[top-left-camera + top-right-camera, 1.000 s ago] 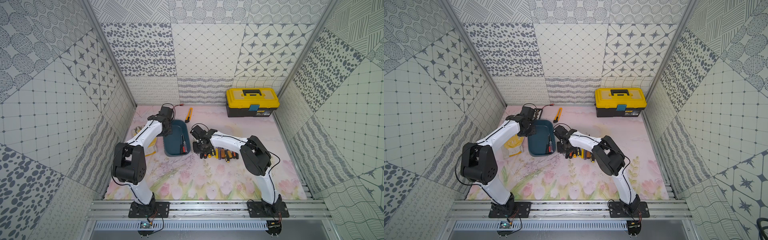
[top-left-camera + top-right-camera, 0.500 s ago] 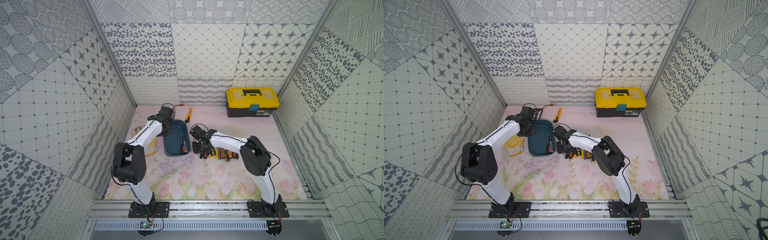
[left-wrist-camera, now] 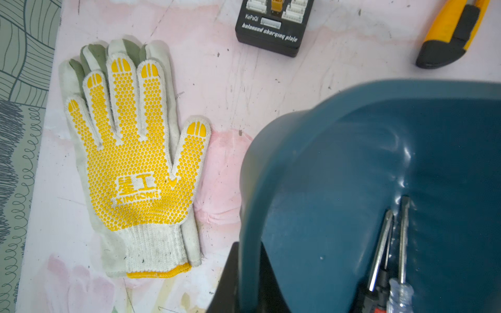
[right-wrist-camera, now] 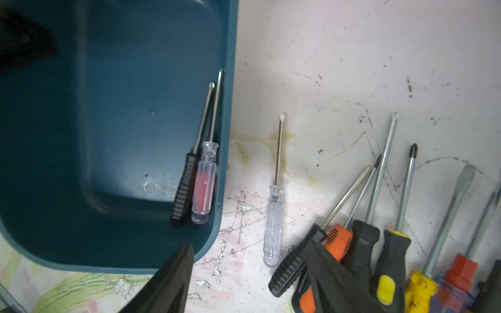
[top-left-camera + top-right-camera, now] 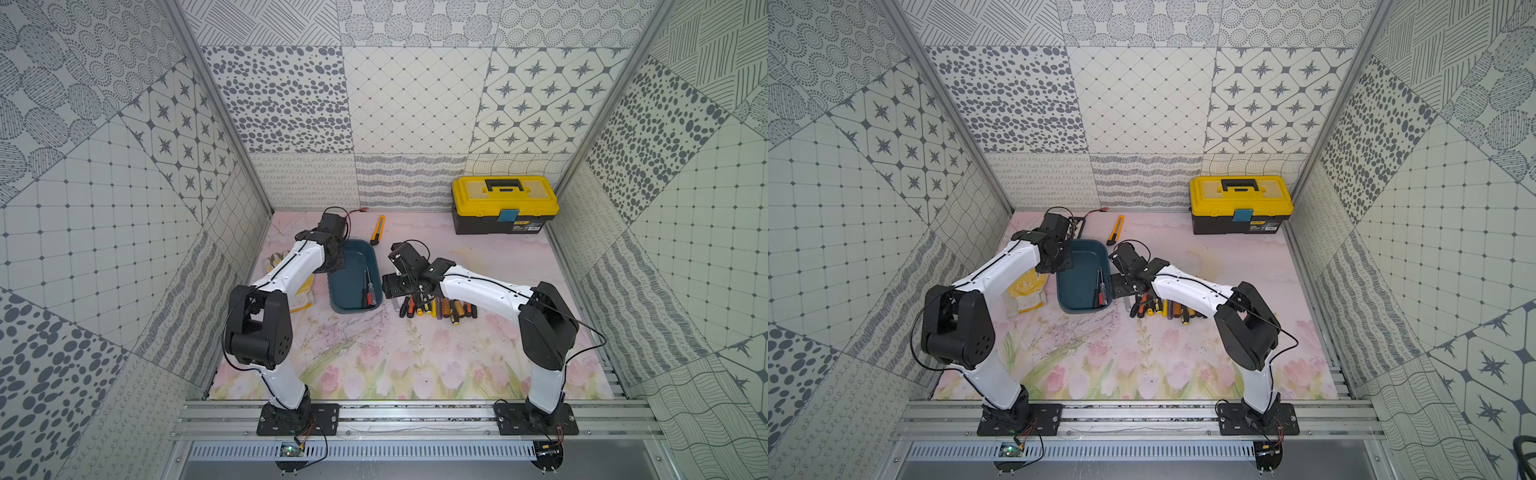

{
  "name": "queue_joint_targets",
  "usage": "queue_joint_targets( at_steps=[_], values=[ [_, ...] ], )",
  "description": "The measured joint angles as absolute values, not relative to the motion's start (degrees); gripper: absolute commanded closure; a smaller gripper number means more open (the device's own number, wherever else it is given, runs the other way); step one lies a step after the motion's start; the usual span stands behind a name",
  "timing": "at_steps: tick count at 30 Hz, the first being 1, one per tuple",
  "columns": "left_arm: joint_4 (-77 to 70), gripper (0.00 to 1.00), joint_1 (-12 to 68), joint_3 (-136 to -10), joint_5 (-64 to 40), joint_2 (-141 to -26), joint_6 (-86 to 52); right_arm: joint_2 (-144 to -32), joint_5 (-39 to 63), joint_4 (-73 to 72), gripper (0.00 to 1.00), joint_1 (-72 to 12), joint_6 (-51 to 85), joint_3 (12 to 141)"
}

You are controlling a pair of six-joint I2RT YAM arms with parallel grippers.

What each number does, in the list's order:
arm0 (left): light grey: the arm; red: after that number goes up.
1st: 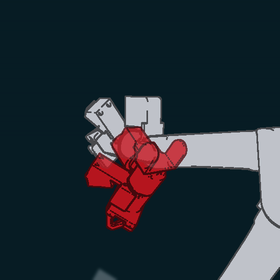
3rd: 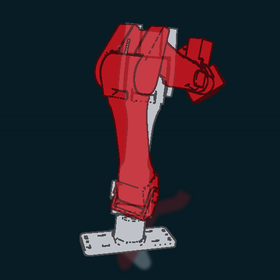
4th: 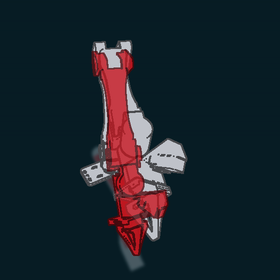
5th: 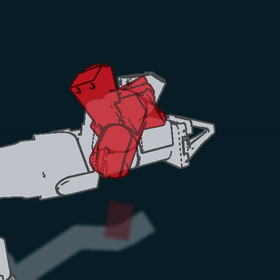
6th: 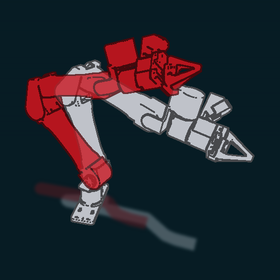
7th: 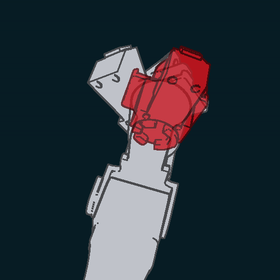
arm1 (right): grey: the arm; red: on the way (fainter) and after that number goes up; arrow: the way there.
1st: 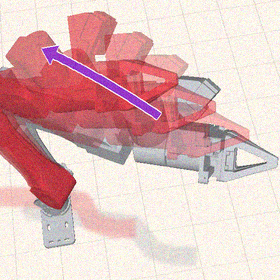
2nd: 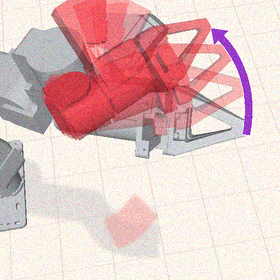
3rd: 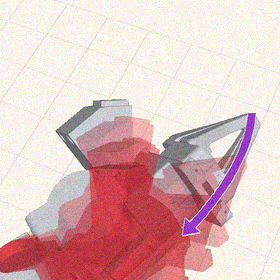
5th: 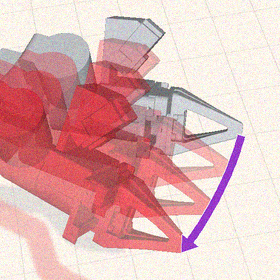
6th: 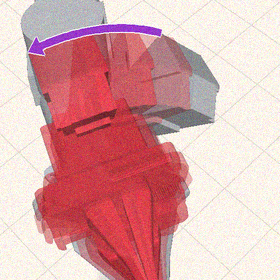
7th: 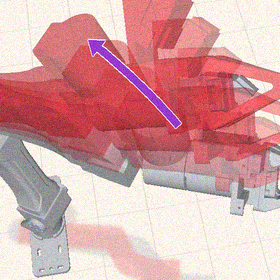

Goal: Take out the screwdriver from the storage box
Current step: Place the screwdriver at the center of the board, then pick up the screwdriver from the storage box.

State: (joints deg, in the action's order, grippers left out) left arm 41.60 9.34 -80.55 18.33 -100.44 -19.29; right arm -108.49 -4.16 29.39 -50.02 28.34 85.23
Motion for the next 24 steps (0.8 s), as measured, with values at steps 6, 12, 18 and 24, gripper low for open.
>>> queue_joint_targets(
  at_steps=[6, 12, 18, 24],
  values=[
    [41.6, 1.0, 9.34, -80.73, 18.15, -100.44, -19.29, -108.55, -2.55, 29.69, 0.26, -52.31, 24.73, 88.51],
    [41.6, 1.0, 9.34, -80.79, 18.11, -100.44, -19.29, -110.89, -0.73, 31.38, 0.28, -53.71, 23.29, 95.92],
    [41.63, 1.0, 9.34, -80.79, 17.76, -100.44, -19.31, -118.19, -0.03, 35.46, 0.3, -54.72, 23.07, 102.72],
    [41.63, 1.0, 9.34, -80.79, 17.47, -100.44, -19.33, -123.85, 0.1, 39.79, 0.31, -55.33, 23.09, 106.26]
  ],
)
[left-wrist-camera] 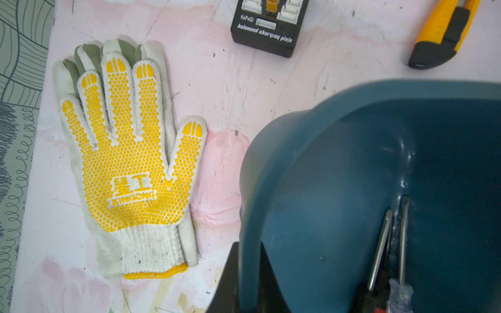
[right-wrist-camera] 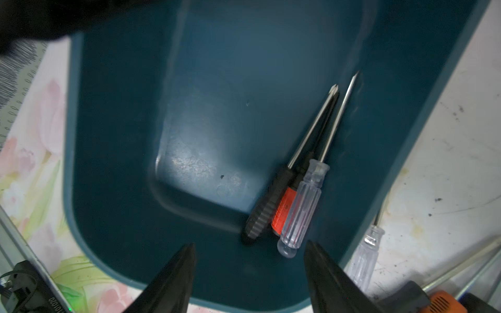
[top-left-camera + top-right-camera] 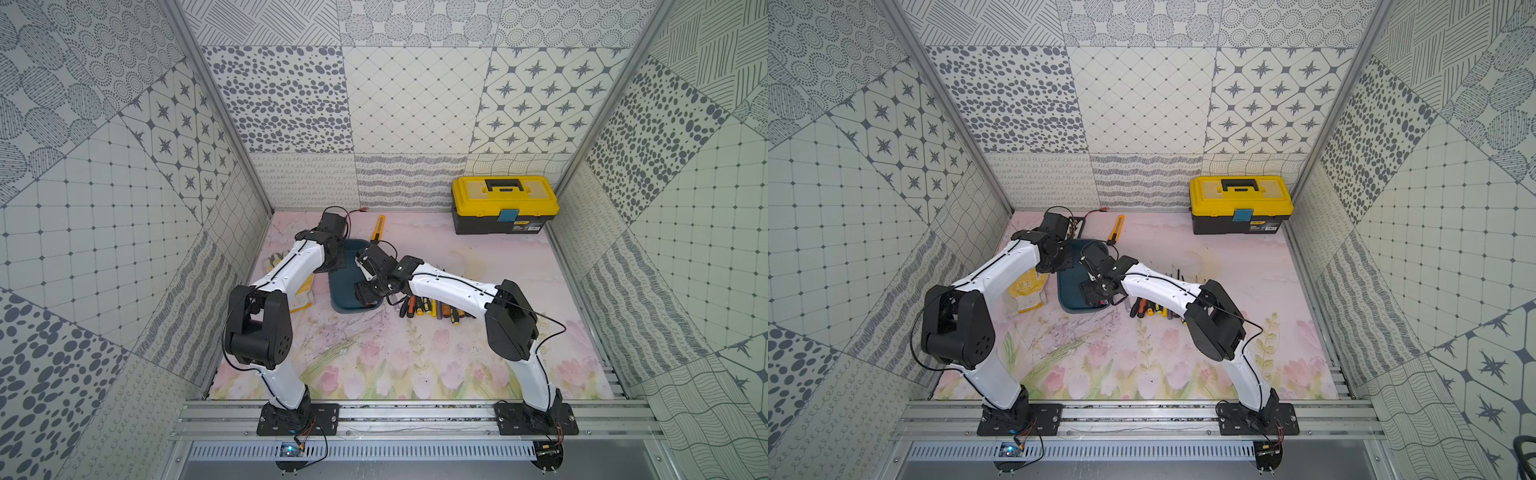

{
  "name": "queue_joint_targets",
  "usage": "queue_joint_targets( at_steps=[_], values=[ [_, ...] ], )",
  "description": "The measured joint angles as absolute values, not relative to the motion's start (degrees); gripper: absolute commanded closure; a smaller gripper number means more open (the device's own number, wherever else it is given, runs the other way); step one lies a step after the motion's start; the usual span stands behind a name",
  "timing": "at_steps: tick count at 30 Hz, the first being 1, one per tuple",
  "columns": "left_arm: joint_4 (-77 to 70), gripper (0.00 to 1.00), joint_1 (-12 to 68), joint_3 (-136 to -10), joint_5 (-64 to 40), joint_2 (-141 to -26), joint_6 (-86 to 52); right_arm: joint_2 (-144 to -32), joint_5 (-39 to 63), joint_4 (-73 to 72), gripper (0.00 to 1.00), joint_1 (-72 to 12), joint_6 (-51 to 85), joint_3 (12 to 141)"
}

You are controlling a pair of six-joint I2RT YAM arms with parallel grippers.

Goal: Take out the screwdriver from the storage box
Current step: Pick up the screwdriver from the storage box.

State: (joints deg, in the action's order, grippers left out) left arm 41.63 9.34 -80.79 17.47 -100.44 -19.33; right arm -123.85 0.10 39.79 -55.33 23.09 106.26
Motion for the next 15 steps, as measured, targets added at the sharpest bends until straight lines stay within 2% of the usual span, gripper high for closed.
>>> queue_joint_targets(
  at_steps=[15],
  values=[
    [41.76, 1.0, 9.34, -80.79, 16.84, -100.44, -19.38, -134.23, -3.33, 47.7, 0.37, -55.37, 27.18, 116.6]
  ],
)
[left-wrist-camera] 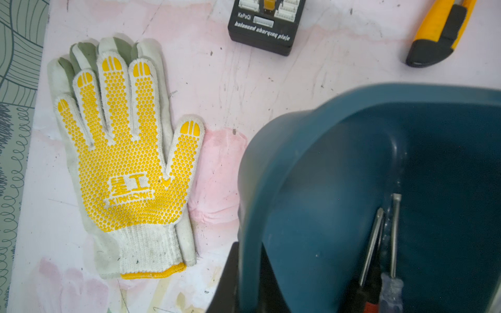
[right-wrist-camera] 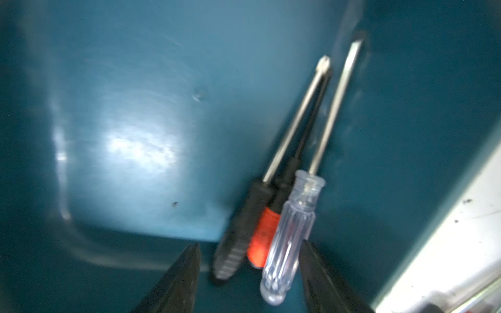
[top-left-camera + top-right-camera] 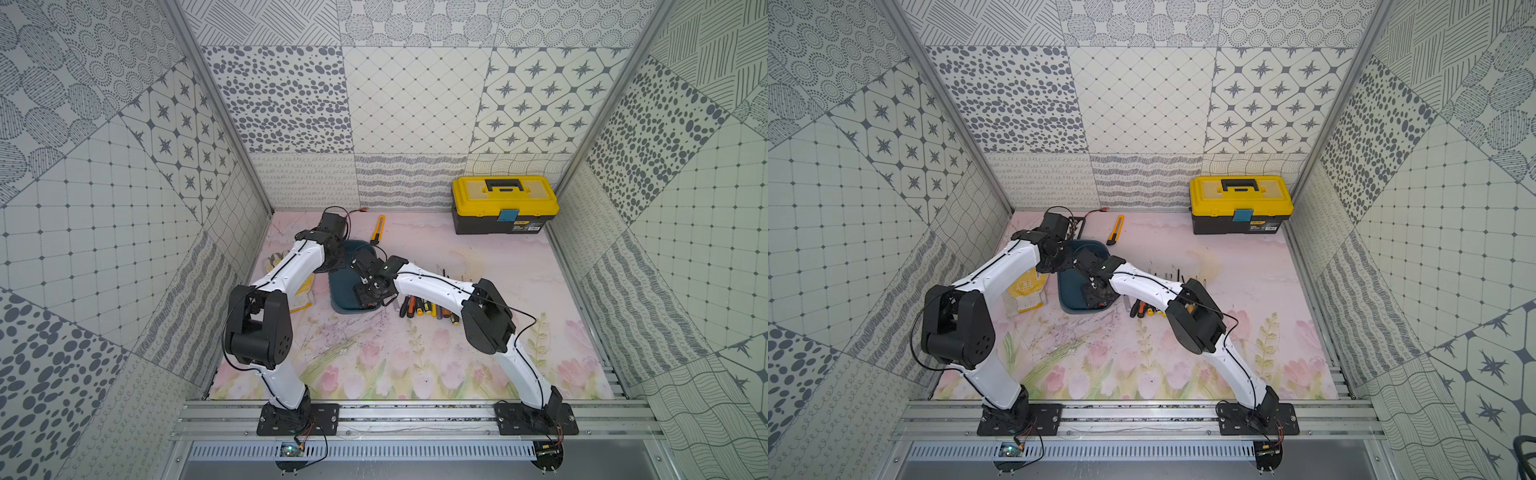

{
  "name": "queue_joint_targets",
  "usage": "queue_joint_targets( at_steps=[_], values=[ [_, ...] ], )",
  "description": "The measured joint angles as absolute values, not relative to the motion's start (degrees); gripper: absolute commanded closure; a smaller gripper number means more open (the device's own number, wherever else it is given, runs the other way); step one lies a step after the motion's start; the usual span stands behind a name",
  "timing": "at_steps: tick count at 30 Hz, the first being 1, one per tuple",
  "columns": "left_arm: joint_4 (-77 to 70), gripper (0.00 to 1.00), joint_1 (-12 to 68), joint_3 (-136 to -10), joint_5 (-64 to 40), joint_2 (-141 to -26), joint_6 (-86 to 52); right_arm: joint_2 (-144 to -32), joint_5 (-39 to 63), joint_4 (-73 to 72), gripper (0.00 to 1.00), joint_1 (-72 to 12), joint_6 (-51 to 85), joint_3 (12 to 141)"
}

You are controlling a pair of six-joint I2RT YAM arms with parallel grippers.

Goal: Take out the screwdriver from the storage box
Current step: Pick up the screwdriver from the storage box.

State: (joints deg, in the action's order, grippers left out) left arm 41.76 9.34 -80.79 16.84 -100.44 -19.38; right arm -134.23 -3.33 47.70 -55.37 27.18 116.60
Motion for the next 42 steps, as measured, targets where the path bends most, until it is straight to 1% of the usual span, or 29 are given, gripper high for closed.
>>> queue_joint_targets(
  at_steps=[3, 7, 10, 16, 20, 29, 31, 33, 37, 42],
  values=[
    [41.76, 1.0, 9.37, -80.79, 16.69, -100.44, -19.49, -134.89, -3.31, 48.18, 0.39, -55.35, 28.34, 117.34],
    [41.8, 1.0, 9.34, -80.79, 16.73, -100.44, -19.46, -135.28, -2.07, 48.18, 0.48, -55.29, 29.23, 117.93],
    [41.8, 1.0, 9.34, -80.79, 16.75, -100.44, -19.46, -135.28, -0.4, 47.79, 0.5, -55.22, 29.61, 117.91],
    [41.82, 1.0, 9.32, -80.79, 16.99, -100.44, -19.44, -135.24, 2.98, 43.0, 0.61, -54.83, 29.78, 115.7],
    [42.04, 1.0, 9.28, -80.79, 17.82, -100.44, -19.31, -134.63, 3.79, 40.69, 0.66, -54.72, 29.91, 114.17],
    [42.02, 1.0, 9.28, -80.79, 18.37, -100.44, -19.29, -134.21, 4.91, 38.98, 0.72, -54.68, 30.28, 113.56],
    [42.02, 1.0, 9.28, -80.79, 18.39, -100.44, -19.29, -134.21, 4.95, 38.92, 0.75, -54.68, 30.28, 113.56],
    [42.0, 1.0, 9.28, -80.79, 18.44, -100.44, -19.29, -134.21, 4.99, 38.81, 0.83, -54.63, 30.33, 113.56],
    [42.02, 1.0, 9.28, -80.79, 18.59, -100.44, -19.29, -134.21, 5.1, 38.7, 0.87, -54.59, 30.72, 113.56],
    [42.02, 1.0, 9.28, -80.79, 18.59, -100.44, -19.29, -134.21, 5.1, 38.65, 0.97, -54.59, 30.7, 113.56]
  ],
)
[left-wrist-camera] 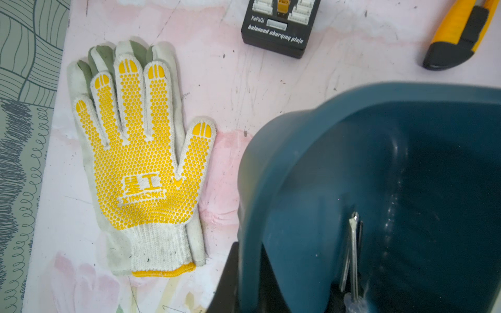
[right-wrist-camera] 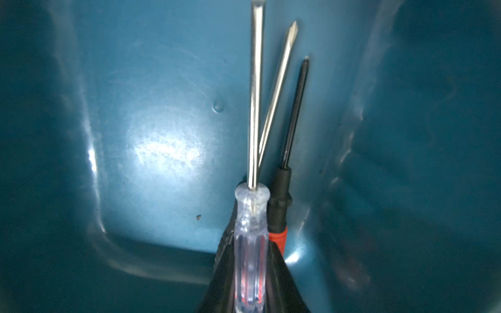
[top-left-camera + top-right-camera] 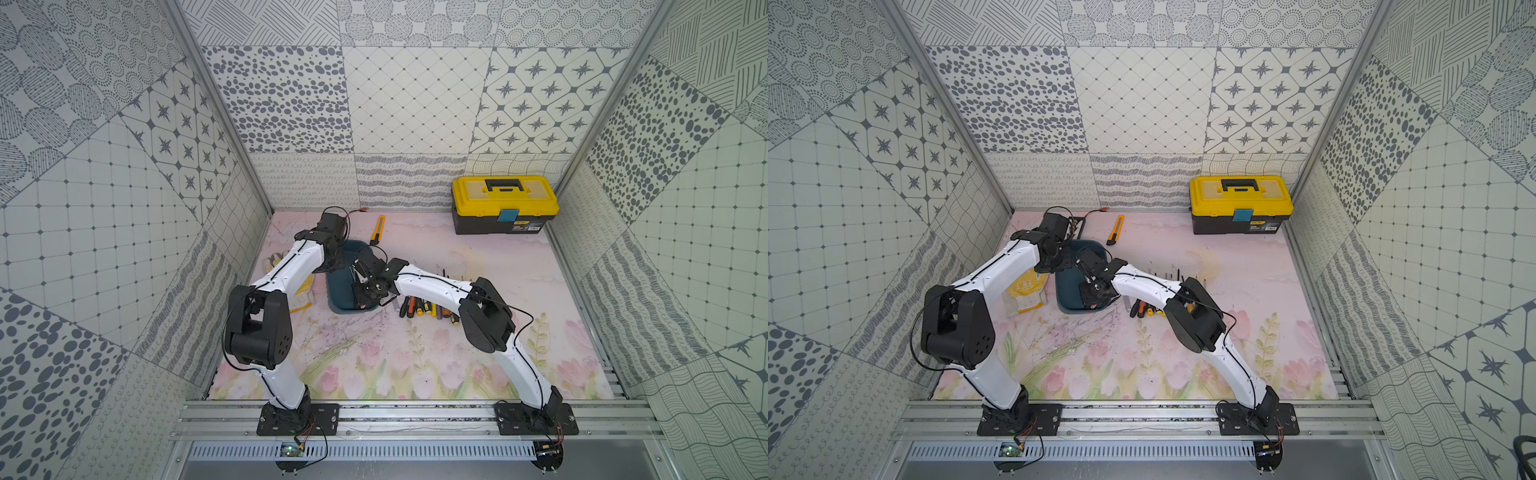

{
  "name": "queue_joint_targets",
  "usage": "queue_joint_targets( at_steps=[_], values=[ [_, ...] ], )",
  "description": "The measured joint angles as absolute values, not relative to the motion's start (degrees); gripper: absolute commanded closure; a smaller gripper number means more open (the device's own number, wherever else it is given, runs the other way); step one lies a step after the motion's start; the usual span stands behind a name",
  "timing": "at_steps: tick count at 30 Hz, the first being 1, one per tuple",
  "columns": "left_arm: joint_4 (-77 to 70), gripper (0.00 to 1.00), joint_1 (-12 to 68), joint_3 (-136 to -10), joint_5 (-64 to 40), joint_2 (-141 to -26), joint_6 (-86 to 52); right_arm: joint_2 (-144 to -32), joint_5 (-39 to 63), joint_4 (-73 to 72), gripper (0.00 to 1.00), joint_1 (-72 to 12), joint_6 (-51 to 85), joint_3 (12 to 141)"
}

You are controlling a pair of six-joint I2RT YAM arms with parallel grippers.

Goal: Take out the screwdriver from the storage box
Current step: Pick up the screwdriver from the storage box.

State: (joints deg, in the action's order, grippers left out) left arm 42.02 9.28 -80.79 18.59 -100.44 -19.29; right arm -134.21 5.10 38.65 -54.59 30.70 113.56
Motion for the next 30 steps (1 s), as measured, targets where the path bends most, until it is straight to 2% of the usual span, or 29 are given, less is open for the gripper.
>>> queue_joint_targets(
  at_steps=[2, 13, 22, 30],
  values=[
    [42.02, 1.0, 9.28, -80.79, 18.61, -100.44, -19.29, -134.21, 5.08, 38.65, 1.0, -54.59, 30.7, 113.56],
    [42.04, 1.0, 9.28, -80.79, 18.76, -100.44, -19.31, -133.19, 4.43, 37.08, 1.0, -54.57, 31.07, 111.5],
    [42.28, 1.0, 9.3, -80.82, 18.61, -100.44, -19.51, -127.63, 2.94, 33.74, 1.0, -54.5, 31.53, 104.77],
    [42.37, 1.0, 9.3, -80.82, 18.65, -100.44, -19.7, -118.17, 0.56, 30.46, 1.0, -54.24, 31.11, 100.01]
  ],
)
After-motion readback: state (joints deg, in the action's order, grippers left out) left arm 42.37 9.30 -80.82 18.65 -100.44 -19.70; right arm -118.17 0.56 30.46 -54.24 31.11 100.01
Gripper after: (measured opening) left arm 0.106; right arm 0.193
